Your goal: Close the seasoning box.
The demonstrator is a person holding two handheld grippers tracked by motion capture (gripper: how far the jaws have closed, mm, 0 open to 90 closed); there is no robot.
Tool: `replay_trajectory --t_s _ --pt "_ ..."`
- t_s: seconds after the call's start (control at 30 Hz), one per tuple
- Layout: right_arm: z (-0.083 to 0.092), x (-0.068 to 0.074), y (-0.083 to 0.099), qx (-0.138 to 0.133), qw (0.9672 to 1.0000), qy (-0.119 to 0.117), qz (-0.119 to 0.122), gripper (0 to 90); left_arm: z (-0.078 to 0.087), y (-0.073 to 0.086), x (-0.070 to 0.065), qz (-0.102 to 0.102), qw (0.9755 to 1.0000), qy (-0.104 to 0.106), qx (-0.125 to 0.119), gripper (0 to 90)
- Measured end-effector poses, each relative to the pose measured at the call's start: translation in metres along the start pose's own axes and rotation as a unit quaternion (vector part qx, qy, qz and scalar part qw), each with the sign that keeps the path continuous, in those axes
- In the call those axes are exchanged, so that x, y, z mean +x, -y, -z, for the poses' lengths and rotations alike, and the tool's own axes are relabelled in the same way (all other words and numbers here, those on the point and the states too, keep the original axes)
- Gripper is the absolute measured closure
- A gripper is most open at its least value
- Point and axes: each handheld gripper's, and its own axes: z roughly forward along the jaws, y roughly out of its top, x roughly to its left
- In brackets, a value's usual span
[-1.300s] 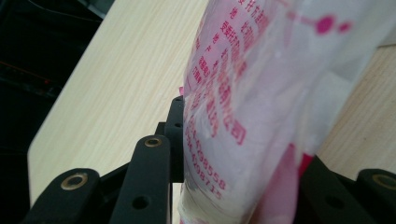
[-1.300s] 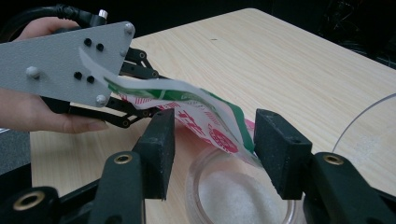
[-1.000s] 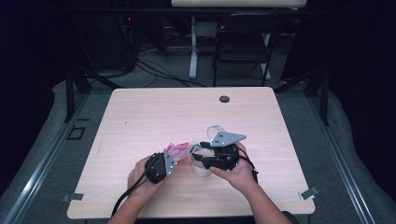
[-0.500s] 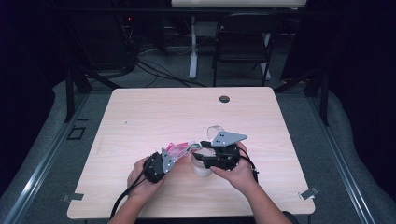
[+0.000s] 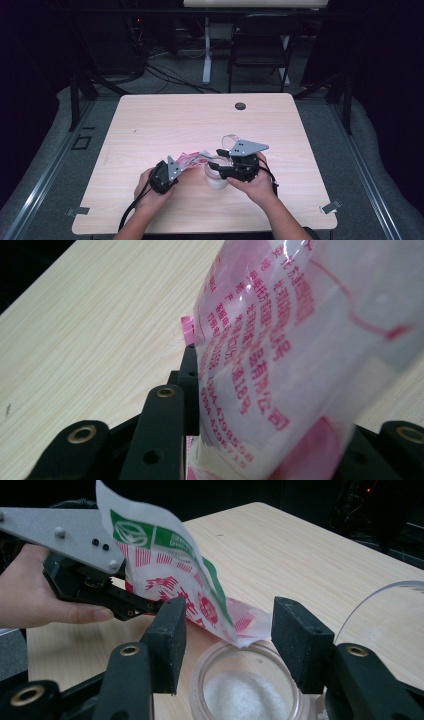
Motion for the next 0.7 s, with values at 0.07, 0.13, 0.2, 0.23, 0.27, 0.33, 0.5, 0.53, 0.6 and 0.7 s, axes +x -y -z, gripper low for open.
replay_trajectory --t_s 0.07,0.13,0.2,0.23,0.27,0.33,0.5,0.53,0.6,0.7 --pt "0.001 0.000 0.000 -0.002 1.0000 0.002 -0.001 48.2 0.000 0.001 0.004 0.008 0.9999 0.008 -0.001 70.8" --pt "0.002 0.000 0.000 -0.004 1.0000 0.002 -0.001 48.2 0.000 0.001 0.007 0.019 0.9997 0.014 -0.001 70.9" --pt "0.002 -0.001 0.000 -0.006 1.0000 0.004 -0.002 48.2 0.000 0.002 0.011 0.026 0.9995 0.019 -0.001 71.1" --pt "0.003 -0.001 0.000 -0.007 1.0000 0.005 -0.002 48.2 0.000 0.003 0.012 0.032 0.9993 0.020 -0.001 71.2" --pt "0.003 -0.001 0.000 -0.006 1.0000 0.005 -0.001 48.2 0.000 0.003 0.014 0.035 0.9991 0.023 -0.001 71.3" --pt "0.003 -0.001 0.000 -0.008 0.9999 0.006 -0.003 48.2 -0.001 0.004 0.016 0.045 0.9985 0.030 -0.003 71.6" --pt "0.004 -0.001 0.001 -0.009 0.9999 0.006 -0.004 48.2 -0.001 0.006 0.021 0.062 0.9973 0.038 -0.008 72.9" --pt "0.004 -0.001 0.001 -0.009 0.9999 0.006 -0.003 48.2 -0.001 0.006 0.023 0.063 0.9972 0.039 -0.010 73.2" --pt "0.004 -0.002 0.001 -0.008 0.9999 0.007 -0.003 48.2 -0.001 0.007 0.025 0.073 0.9965 0.039 -0.012 73.7" --pt "0.005 -0.002 0.002 -0.007 0.9999 0.008 -0.004 48.1 0.001 0.009 0.030 0.081 0.9960 0.034 -0.015 74.7"
